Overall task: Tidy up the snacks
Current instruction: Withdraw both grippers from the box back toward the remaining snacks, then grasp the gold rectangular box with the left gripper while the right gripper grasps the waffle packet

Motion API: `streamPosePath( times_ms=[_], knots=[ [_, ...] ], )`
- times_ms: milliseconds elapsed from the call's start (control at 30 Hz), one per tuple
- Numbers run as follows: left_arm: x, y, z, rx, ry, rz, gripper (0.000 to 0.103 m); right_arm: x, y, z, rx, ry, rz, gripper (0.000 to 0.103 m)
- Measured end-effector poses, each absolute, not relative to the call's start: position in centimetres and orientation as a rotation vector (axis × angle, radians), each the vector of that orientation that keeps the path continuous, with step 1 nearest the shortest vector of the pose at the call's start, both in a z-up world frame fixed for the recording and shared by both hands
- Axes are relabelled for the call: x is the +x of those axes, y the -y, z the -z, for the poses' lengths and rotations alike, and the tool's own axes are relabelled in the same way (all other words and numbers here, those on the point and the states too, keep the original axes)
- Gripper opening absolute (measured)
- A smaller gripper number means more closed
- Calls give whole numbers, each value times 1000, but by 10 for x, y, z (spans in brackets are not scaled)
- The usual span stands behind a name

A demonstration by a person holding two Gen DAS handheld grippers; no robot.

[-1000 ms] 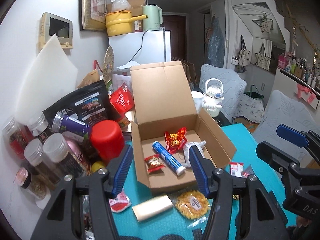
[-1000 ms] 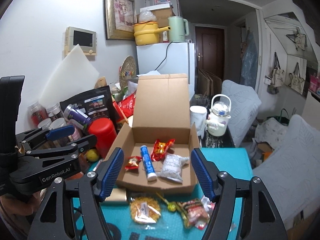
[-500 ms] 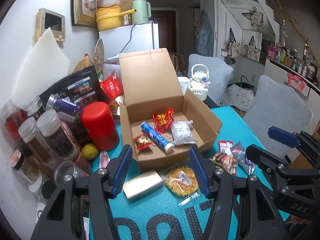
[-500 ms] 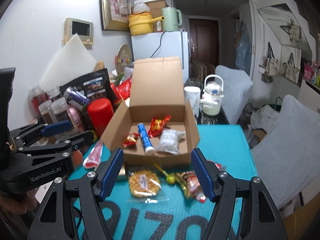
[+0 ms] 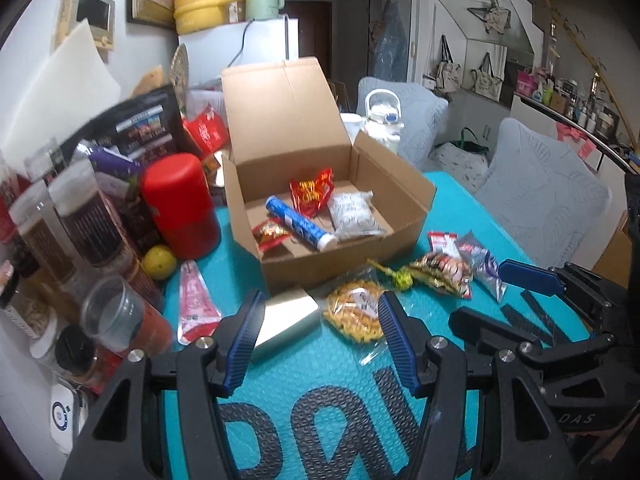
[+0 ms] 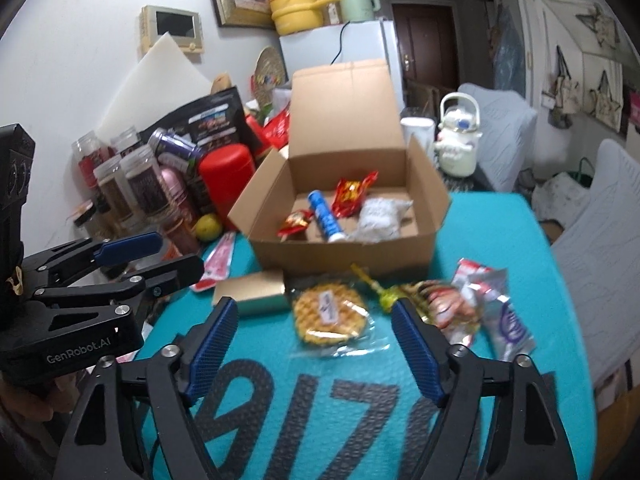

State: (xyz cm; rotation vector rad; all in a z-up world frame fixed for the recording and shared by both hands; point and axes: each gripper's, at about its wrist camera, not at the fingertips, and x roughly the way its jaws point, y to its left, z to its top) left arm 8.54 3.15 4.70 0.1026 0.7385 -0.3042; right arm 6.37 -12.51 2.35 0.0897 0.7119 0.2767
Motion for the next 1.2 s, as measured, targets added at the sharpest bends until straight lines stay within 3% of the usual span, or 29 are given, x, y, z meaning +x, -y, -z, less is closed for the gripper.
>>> streamPosePath(
  times_ms=[233,733,1200],
  knots=[
    [103,-46,-18,101,-792,301,58,84,113,6,77,-776,-286,103],
    [170,-72,47,120,-924,344,58,153,95,68,20,-950,-280,103],
    [205,-65,71,158,-978,471,59,194,85,113,-87,-1073,-268,103]
  ],
)
